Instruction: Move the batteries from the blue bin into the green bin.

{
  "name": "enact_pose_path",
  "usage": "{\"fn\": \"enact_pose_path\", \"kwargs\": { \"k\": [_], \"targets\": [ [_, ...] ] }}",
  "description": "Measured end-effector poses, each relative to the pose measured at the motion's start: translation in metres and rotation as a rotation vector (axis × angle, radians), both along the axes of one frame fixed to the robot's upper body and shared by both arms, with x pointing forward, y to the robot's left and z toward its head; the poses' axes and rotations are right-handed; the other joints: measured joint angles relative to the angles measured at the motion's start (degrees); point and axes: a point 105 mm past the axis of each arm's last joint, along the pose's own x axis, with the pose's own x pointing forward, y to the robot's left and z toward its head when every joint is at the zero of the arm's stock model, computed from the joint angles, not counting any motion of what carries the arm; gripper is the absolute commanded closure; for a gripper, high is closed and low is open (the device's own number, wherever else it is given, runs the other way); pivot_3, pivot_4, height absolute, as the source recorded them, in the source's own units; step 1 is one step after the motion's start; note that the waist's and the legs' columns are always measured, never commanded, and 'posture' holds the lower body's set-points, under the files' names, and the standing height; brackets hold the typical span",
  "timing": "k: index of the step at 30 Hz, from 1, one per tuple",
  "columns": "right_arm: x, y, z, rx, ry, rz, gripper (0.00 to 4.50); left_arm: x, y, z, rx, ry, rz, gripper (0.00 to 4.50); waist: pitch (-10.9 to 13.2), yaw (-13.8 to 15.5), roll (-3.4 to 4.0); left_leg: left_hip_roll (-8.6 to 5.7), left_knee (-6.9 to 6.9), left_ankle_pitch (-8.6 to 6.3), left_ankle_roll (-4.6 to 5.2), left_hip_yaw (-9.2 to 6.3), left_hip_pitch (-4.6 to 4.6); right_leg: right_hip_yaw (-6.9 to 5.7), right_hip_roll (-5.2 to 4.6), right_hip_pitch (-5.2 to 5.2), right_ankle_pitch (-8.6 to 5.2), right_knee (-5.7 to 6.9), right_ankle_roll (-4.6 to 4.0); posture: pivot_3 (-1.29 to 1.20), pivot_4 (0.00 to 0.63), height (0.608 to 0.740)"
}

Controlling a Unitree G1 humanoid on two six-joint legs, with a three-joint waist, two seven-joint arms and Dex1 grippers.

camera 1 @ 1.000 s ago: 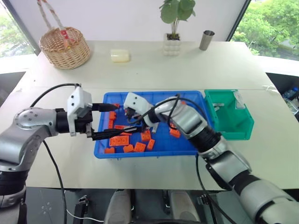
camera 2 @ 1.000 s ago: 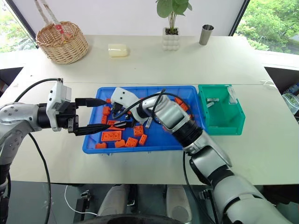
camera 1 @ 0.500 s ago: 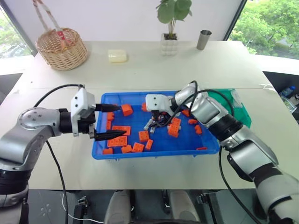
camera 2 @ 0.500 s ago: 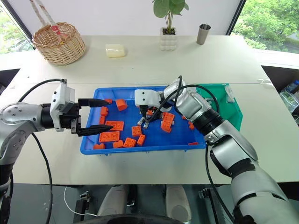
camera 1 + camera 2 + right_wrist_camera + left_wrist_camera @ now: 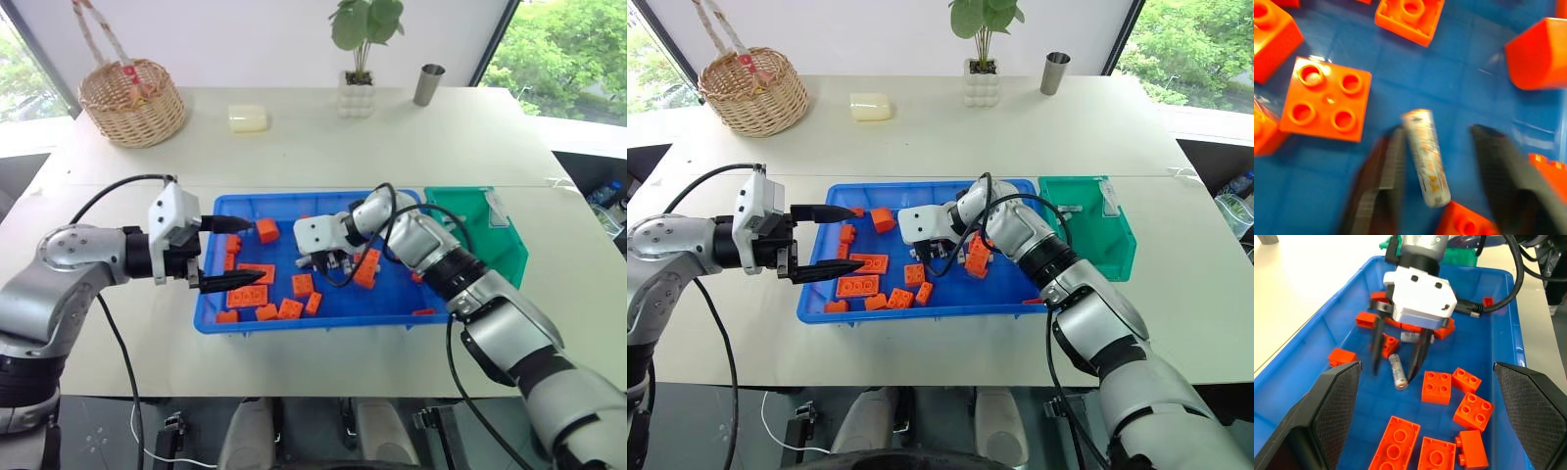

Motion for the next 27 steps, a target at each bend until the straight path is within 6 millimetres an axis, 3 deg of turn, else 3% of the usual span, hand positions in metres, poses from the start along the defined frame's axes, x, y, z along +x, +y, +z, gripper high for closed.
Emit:
{"fn": "enact_pose_path", "kwargs": {
  "k": [1,2,7,10,13,16,19,22,24,27],
  "targets": [
    [0.000,-0.001,-0.001,0.005,0.013,-0.008,4.40,0.000,0.000,0.000,0.000,0.000,0.000,0.00,0.00,0.01,0.00,0.00,0.00,0.00,0.00,0.00,0.00,0.00,-0.01,0.01,0.00,0.00,0.00,0.00,0.150,0.736],
    [0.000,-0.001,0.000,0.010,0.022,-0.019,4.48,0.000,0.000,0.000,0.000,0.000,0.000,0.00,0.00,0.02,0.00,0.00,0.00,0.00,0.00,0.00,0.01,0.01,-0.01,0.02,0.00,0.00,0.00,0.00,0.150,0.736],
    [-0.005,-0.009,0.007,0.116,0.177,-0.151,4.48,0.001,-0.001,0.002,0.000,-0.006,-0.007,0.00,0.01,0.34,0.00,0.00,0.00,0.00,-0.01,-0.02,0.02,0.01,-0.02,0.04,-0.01,0.00,-0.02,0.00,0.150,0.736],
    [-0.004,-0.025,0.034,0.238,0.228,-0.269,4.48,0.001,-0.004,0.005,-0.007,-0.018,-0.020,0.00,0.02,0.49,0.02,-0.01,0.00,0.00,0.00,-0.05,0.01,0.01,-0.08,0.03,-0.01,-0.01,-0.02,0.00,0.150,0.736],
    [0.006,-0.072,0.077,0.370,0.185,-0.462,4.48,0.001,-0.006,0.004,-0.013,-0.012,-0.024,0.00,0.02,0.69,0.00,-0.03,0.00,0.00,0.00,-0.04,0.00,0.00,-0.13,0.06,-0.04,-0.07,-0.07,0.00,0.150,0.736],
    [0.008,-0.142,0.102,0.446,0.119,-0.713,4.48,0.002,-0.006,0.002,-0.018,-0.004,-0.027,0.00,0.01,0.85,-0.01,-0.05,-0.03,-0.01,0.01,-0.01,-0.01,-0.02,-0.15,0.07,-0.10,-0.14,-0.17,0.00,0.150,0.736],
    [-0.002,-0.205,0.097,0.446,0.094,-0.941,4.48,0.003,-0.007,-0.003,-0.025,0.014,-0.034,0.00,0.01,0.57,-0.02,-0.06,-0.06,-0.02,0.01,0.02,-0.01,-0.01,-0.13,0.05,-0.10,-0.16,-0.17,0.00,0.150,0.736],
    [-0.018,-0.243,0.085,0.439,0.104,-1.088,4.48,0.005,-0.008,-0.006,-0.034,0.021,-0.043,0.00,0.02,0.02,-0.01,-0.02,-0.09,-0.02,0.02,0.05,0.10,0.07,-0.07,0.03,-0.10,-0.14,-0.16,0.00,0.150,0.736],
    [-0.024,-0.252,0.078,0.447,0.111,-1.144,3.43,0.006,-0.010,-0.007,-0.038,0.020,-0.051,0.00,0.02,-0.25,-0.01,0.00,-0.09,-0.02,0.02,0.05,0.18,0.14,-0.03,0.04,-0.10,-0.10,-0.16,0.00,0.150,0.736],
    [-0.029,-0.249,0.070,0.454,0.121,-1.170,1.95,0.008,-0.013,-0.008,-0.042,0.022,-0.077,0.00,0.02,-0.21,-0.01,0.00,-0.06,-0.01,0.02,0.02,0.21,0.15,0.00,0.05,-0.10,-0.09,-0.16,0.00,0.150,0.736]
  ]
}}
